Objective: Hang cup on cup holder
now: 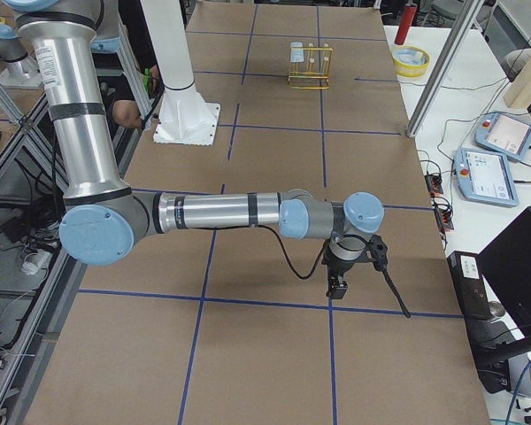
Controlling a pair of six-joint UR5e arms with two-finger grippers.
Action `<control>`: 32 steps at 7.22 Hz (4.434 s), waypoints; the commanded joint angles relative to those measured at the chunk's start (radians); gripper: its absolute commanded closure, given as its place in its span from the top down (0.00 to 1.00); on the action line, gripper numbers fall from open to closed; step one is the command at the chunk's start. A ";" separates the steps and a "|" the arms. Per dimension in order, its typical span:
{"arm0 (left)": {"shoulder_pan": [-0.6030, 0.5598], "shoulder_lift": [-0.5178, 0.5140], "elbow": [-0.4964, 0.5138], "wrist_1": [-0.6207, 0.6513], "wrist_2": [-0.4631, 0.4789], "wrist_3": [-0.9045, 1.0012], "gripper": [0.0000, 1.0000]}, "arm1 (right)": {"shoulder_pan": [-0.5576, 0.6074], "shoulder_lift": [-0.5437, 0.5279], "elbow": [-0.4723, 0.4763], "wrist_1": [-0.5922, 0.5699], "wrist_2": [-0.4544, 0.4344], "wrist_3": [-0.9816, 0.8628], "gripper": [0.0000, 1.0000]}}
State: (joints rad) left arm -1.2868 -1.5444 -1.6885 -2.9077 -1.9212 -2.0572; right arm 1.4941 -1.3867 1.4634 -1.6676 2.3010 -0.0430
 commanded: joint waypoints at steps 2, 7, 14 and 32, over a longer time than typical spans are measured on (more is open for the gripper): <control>-0.161 -0.023 0.001 0.314 -0.293 0.445 1.00 | 0.000 0.000 0.000 0.000 0.000 0.000 1.00; -0.299 -0.008 -0.039 0.920 -0.378 1.362 1.00 | 0.000 0.000 0.000 0.000 0.000 0.000 1.00; -0.325 0.032 0.021 1.268 -0.295 2.128 1.00 | 0.000 0.000 0.000 -0.001 0.000 0.000 1.00; -0.321 0.009 0.006 1.377 -0.483 2.132 1.00 | 0.000 0.000 0.000 -0.001 0.000 0.000 1.00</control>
State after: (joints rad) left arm -1.6076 -1.5334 -1.6806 -1.5299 -2.4037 0.0729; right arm 1.4937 -1.3867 1.4634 -1.6689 2.3010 -0.0430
